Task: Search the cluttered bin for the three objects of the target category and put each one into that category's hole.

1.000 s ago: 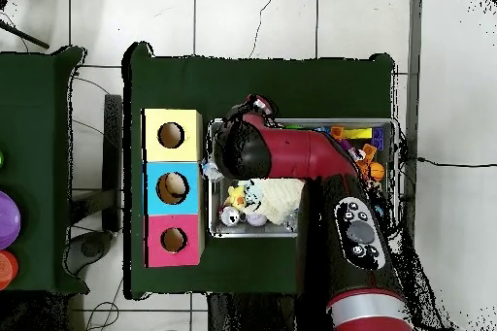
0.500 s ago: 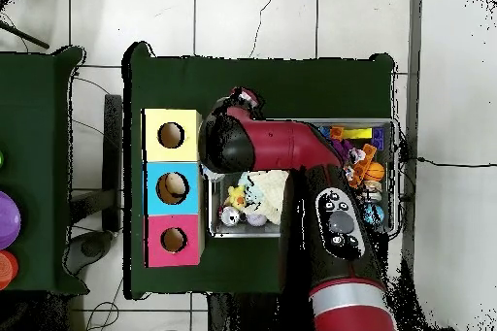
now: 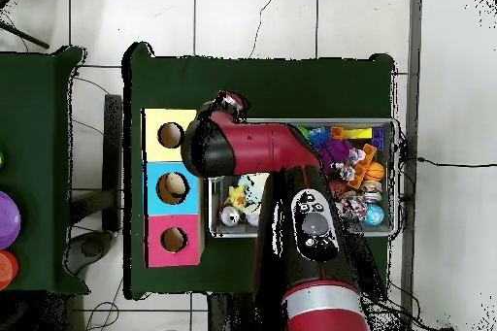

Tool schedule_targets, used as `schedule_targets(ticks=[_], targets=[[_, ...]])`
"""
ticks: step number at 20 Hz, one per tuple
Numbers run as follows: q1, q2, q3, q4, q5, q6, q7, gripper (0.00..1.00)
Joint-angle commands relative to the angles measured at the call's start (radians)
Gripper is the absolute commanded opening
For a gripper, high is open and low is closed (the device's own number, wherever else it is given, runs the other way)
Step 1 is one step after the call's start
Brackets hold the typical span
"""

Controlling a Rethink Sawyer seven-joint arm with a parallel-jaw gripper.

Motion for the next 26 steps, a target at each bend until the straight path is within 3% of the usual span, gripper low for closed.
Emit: schedule_targets(ticks=[1,9,17,26], targets=[[-0.012,0.019,-0.048,0.112,0.018,-0.008,0.281,1.00],[-0.040,0.023,-0.034,0.176,-0.001,-0.103,0.273,1.00],[-0.024,0.049,-0.051,0.182,0.010,-0.165,0.278,1.00],[-0.018,0.039,-0.052,0.193,0.029,-0.170,0.274,1.00]])
